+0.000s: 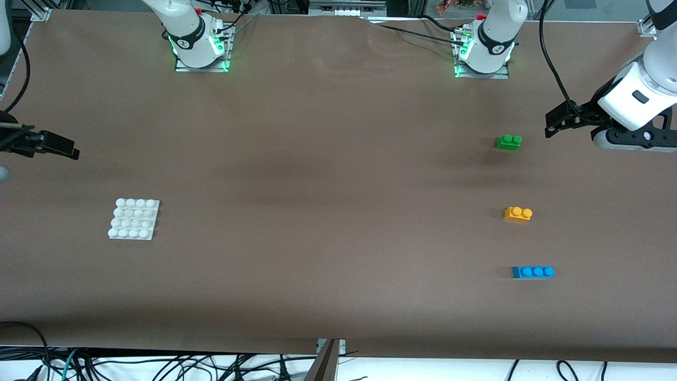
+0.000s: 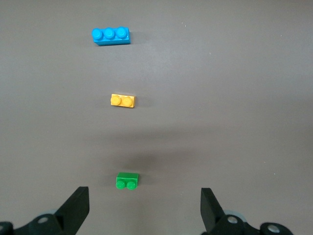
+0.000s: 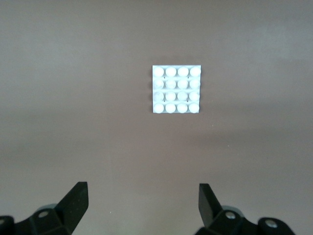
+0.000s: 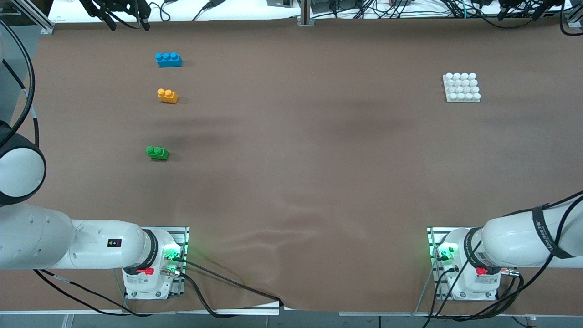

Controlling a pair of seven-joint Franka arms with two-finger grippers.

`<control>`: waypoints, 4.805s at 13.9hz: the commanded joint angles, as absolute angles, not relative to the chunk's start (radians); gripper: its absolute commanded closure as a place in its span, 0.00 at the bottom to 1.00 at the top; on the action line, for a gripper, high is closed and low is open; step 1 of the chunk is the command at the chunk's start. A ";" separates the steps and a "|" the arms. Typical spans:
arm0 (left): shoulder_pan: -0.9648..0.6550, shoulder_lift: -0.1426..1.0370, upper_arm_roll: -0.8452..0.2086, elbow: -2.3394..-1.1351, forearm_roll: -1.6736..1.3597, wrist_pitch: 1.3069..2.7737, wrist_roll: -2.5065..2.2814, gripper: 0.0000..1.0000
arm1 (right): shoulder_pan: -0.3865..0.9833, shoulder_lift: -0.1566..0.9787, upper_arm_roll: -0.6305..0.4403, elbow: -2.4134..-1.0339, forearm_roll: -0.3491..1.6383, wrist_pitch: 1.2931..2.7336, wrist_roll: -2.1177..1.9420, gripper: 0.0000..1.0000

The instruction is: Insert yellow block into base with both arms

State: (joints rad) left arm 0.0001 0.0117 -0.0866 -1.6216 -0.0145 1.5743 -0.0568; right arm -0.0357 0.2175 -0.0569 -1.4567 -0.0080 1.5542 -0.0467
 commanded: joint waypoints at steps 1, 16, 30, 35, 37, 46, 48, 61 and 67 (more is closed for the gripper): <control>-0.006 0.026 -0.086 -1.589 -0.002 1.552 -0.063 0.00 | -0.054 0.279 -0.078 -1.454 -0.032 1.563 -0.044 0.00; -0.008 0.026 -0.087 -1.588 -0.002 1.551 -0.063 0.00 | -0.123 0.664 -0.095 -1.535 -0.052 1.952 -0.060 0.00; -0.008 0.026 -0.094 -1.588 0.000 1.537 -0.066 0.00 | -0.097 0.756 -0.092 -1.548 -0.048 2.144 -0.040 0.00; -0.008 0.026 -0.092 -1.588 0.000 1.537 -0.066 0.00 | -0.097 0.772 -0.089 -1.548 -0.048 2.148 -0.040 0.00; -0.008 0.026 -0.095 -1.588 0.000 1.537 -0.067 0.00 | -0.094 0.776 -0.089 -1.548 -0.048 2.155 -0.040 0.00; -0.003 0.026 -0.109 -1.588 0.005 1.537 -0.069 0.00 | -0.048 0.787 -0.081 -1.548 -0.038 2.171 -0.037 0.00; -0.003 0.026 -0.109 -1.588 0.005 1.537 -0.069 0.00 | -0.032 0.792 -0.068 -1.548 -0.037 2.177 -0.035 0.00; -0.002 0.026 -0.110 -1.588 0.005 1.537 -0.069 0.00 | 0.198 0.819 -0.031 -1.543 0.052 2.244 0.127 0.00; -0.002 0.026 -0.110 -1.588 0.005 1.537 -0.069 0.00 | 0.340 0.839 -0.031 -1.537 0.054 2.296 0.366 0.00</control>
State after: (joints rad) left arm -0.0015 0.0125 -0.1064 -1.6192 -0.0145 1.5593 -0.0583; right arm 0.2915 0.7798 -0.0389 -1.5413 0.0257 2.2403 0.2981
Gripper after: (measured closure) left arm 0.000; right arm 0.000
